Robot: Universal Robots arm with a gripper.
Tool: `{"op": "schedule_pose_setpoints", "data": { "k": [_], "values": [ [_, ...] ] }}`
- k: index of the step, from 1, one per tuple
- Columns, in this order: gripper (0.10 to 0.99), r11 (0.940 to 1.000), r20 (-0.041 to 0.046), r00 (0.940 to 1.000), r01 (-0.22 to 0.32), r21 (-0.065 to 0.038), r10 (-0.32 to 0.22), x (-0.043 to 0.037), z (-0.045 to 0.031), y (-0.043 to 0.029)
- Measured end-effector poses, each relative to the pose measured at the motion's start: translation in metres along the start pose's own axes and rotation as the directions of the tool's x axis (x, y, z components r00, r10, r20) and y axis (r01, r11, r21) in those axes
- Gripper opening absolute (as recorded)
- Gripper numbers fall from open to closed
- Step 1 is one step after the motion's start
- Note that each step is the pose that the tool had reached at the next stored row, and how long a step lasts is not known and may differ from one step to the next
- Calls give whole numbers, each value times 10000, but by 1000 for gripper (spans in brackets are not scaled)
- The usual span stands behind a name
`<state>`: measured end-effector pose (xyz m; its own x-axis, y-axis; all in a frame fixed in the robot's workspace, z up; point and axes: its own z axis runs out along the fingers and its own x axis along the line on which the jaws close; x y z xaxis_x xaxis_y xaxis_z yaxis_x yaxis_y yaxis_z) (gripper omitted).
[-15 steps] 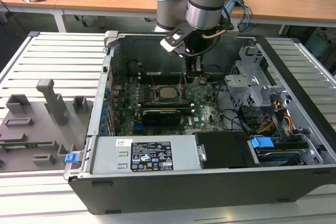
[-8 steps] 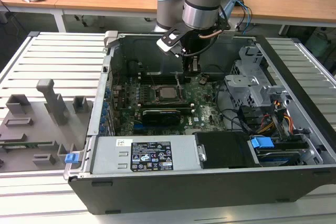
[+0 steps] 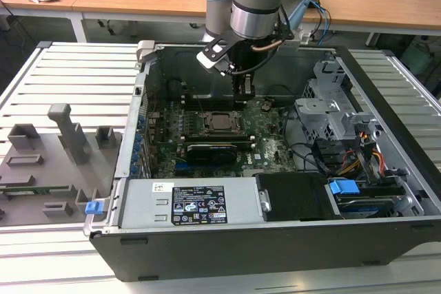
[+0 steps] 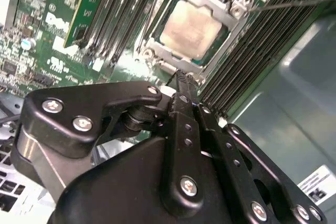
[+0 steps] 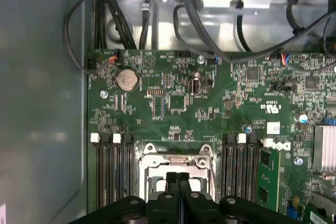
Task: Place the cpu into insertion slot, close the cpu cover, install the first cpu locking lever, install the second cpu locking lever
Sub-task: 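Close the cpu cover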
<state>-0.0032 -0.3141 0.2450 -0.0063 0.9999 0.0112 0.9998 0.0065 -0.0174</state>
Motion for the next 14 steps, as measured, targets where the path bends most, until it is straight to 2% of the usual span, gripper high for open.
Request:
{"op": "schedule_pose_setpoints", "data": {
  "k": [4,6,9,14],
  "values": [
    [110,10000,0,10000,1,-60,-1,0,42,-123],
    [110,9999,2,10000,19,-147,-19,0,59,-159],
    [110,9997,3,9999,101,-208,-101,-14,95,-192],
    [110,9988,-3,9991,430,-218,-430,-37,172,-239]
  ]
}}
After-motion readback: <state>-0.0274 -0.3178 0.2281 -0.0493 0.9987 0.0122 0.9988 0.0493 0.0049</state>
